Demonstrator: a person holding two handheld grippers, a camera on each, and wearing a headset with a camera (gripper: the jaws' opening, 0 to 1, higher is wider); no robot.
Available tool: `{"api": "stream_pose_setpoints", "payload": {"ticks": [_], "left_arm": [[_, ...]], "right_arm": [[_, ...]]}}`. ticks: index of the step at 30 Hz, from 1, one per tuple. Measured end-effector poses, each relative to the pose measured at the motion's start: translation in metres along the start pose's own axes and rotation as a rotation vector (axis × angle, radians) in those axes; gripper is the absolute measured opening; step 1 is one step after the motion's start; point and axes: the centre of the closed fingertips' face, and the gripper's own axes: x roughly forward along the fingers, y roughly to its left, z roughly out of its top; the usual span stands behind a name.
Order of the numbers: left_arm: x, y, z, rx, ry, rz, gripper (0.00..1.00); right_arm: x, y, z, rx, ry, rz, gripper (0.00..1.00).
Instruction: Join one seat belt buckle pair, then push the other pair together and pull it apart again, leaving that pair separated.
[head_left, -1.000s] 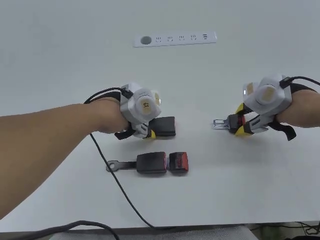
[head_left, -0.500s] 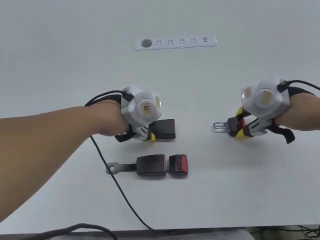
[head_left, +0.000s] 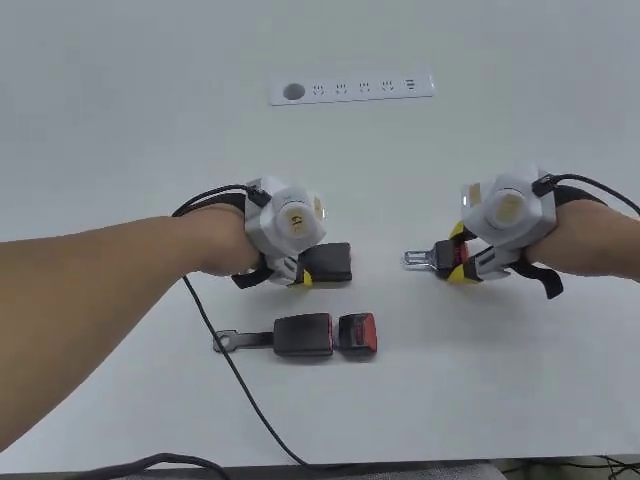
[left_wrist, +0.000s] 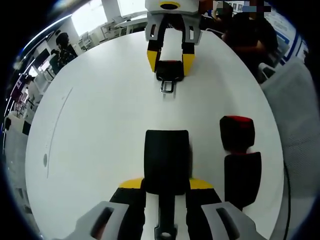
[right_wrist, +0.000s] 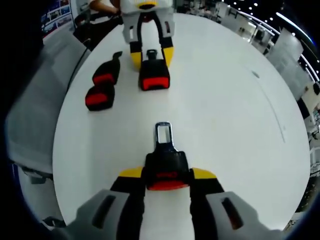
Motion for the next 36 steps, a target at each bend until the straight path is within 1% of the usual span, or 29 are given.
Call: {"api": "stream_pose_setpoints", "payload": {"ticks": [1,6,10,13,19,24,27,28,30,36], "left_arm": [[0.000,0.000,0.000,0.000,0.000,0.000,0.31],[0.000,0.000,0.000,0.000,-0.003,0.001,0.31],[0.000,0.000,0.000,0.001,-0.002,0.000,0.31],[0.000,0.000,0.000,0.002,-0.001,-0.003,0.31],[0.000,0.000,0.000,0.003,0.001,-0.004,0.31],[0.000,0.000,0.000,0.002,0.002,-0.004,0.31],[0.001,0.000,0.000,0.003,0.006,-0.004,0.31],[0.001,0.000,0.000,0.001,0.008,-0.004,0.31],[0.000,-0.001,0.001,0.003,0.009,-0.004,0.31],[0.001,-0.001,0.001,0.004,0.013,-0.007,0.31]], "right_arm": [[0.003,0.001,0.006,-0.001,-0.007,0.002,0.34],[0.011,0.004,0.025,-0.011,-0.023,0.000,0.34],[0.016,0.004,0.035,-0.012,-0.029,-0.005,0.34],[0.020,0.006,0.042,-0.014,-0.033,0.001,0.34],[0.025,0.004,0.050,-0.017,-0.034,0.001,0.33],[0.028,0.003,0.052,-0.029,-0.029,0.002,0.33],[0.029,0.005,0.057,-0.053,-0.025,0.001,0.33],[0.029,0.005,0.057,-0.060,-0.019,-0.002,0.33],[0.028,0.005,0.060,-0.057,-0.030,-0.002,0.33],[0.031,0.006,0.065,-0.063,-0.040,-0.004,0.33]]}}
